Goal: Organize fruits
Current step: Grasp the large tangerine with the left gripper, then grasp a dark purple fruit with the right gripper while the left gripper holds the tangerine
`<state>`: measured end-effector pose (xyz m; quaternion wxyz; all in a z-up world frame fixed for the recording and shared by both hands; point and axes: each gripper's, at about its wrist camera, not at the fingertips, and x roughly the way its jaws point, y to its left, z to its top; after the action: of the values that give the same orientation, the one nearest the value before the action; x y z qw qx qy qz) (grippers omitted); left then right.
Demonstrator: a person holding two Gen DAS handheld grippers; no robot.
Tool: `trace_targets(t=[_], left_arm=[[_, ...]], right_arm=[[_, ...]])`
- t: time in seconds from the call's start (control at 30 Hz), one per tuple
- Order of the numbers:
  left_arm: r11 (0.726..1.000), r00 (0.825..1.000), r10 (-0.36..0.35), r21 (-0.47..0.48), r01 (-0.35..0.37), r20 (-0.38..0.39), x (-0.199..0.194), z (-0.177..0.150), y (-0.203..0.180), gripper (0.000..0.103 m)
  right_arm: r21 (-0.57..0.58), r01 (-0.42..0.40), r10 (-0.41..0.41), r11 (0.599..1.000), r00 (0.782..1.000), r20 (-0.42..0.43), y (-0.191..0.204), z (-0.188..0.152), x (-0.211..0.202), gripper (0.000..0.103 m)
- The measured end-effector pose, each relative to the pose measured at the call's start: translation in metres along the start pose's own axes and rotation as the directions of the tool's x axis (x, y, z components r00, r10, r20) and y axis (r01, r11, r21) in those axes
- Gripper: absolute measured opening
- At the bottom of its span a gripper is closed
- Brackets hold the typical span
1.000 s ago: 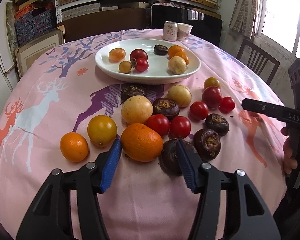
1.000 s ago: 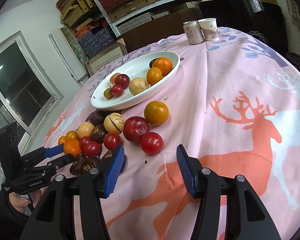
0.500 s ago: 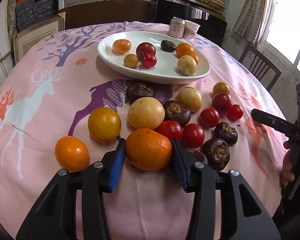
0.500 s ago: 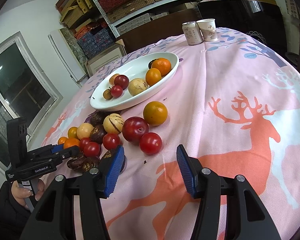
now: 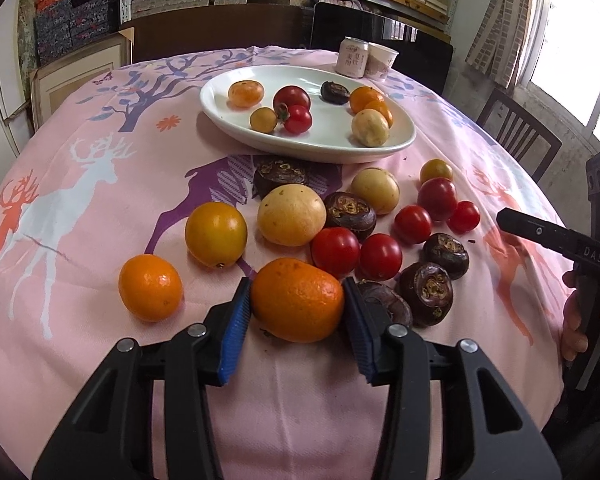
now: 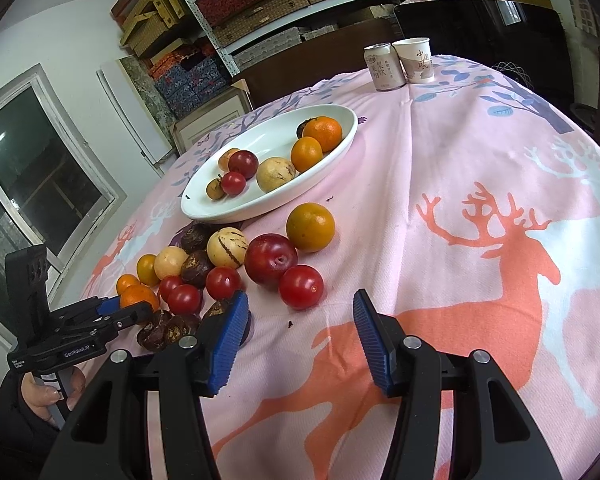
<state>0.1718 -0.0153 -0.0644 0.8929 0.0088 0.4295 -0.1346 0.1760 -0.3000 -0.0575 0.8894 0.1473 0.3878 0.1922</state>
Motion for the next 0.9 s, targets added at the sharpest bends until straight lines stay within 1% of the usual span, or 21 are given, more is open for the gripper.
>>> trace_targets(t=[0.1, 0.23, 0.3, 0.37, 0.47, 0.53, 0.6, 0.63, 0.7, 0.77, 0.83, 0.9], left_arm=[[1.0, 1.0, 0.008, 0.017, -0.008, -0.008, -0.002, -0.003, 0.001, 0.044], [0.997, 1.0, 0.02, 0.074, -0.018, -0.022, -0.006, -0.007, 0.0, 0.046], [0.995, 0.999, 0.03, 0.097, -0.027, -0.027, -0.005, -0.008, -0.001, 0.05], [0.994, 0.999, 0.04, 0.099, -0.037, -0.027, -0.004, -0.008, 0.001, 0.059], [0.996, 0.999, 0.031, 0.084, -0.028, -0.032, -0.002, -0.007, 0.006, 0.062], [0.996, 0.999, 0.027, 0.091, -0.023, -0.039, 0.0, -0.008, 0.005, 0.059], [0.996, 0.999, -0.003, 0.092, 0.007, -0.041, -0.001, -0.009, 0.003, 0.046], [0.996, 0.999, -0.005, 0.09, 0.008, -0.034, -0.002, -0.01, 0.003, 0.044], [0.998, 1.0, -0.015, 0.063, 0.016, -0.015, -0.004, -0.012, 0.006, 0.044], [0.999, 0.998, -0.05, -0.009, 0.05, 0.044, -0.015, -0.012, 0.02, 0.044], [0.995, 0.994, -0.053, -0.078, 0.06, 0.091, -0.022, -0.013, 0.034, 0.044], [0.993, 0.992, -0.049, -0.104, 0.061, 0.118, -0.026, -0.012, 0.039, 0.044]], right_arm=[[-0.001, 0.002, -0.002, 1.0, 1.0, 0.0, 0.0, 0.0, 0.0, 0.055], [-0.001, 0.003, -0.003, 1.0, 1.0, 0.0, 0.0, 0.0, 0.0, 0.055], [-0.002, 0.004, -0.004, 1.0, 1.0, -0.001, 0.0, 0.0, 0.0, 0.055], [0.0, 0.004, -0.004, 1.0, 1.0, 0.001, 0.0, 0.0, 0.0, 0.055], [0.003, 0.003, -0.003, 1.0, 1.0, 0.001, 0.0, -0.001, 0.0, 0.055], [0.002, 0.002, -0.002, 1.0, 1.0, 0.001, 0.0, -0.001, 0.0, 0.055], [0.0, 0.002, -0.002, 1.0, 1.0, 0.0, 0.001, 0.0, 0.0, 0.055], [0.0, 0.002, -0.002, 1.0, 1.0, 0.001, 0.001, -0.001, 0.0, 0.055], [-0.006, -0.005, 0.005, 1.0, 1.0, -0.003, 0.001, 0.0, 0.0, 0.055], [-0.04, -0.028, 0.028, 0.999, 1.0, -0.012, 0.007, -0.001, 0.0, 0.055], [-0.112, -0.045, 0.042, 0.993, 0.999, -0.033, 0.02, -0.005, 0.001, 0.055], [-0.203, -0.02, 0.009, 0.979, 0.998, -0.054, 0.038, -0.011, 0.004, 0.055]])
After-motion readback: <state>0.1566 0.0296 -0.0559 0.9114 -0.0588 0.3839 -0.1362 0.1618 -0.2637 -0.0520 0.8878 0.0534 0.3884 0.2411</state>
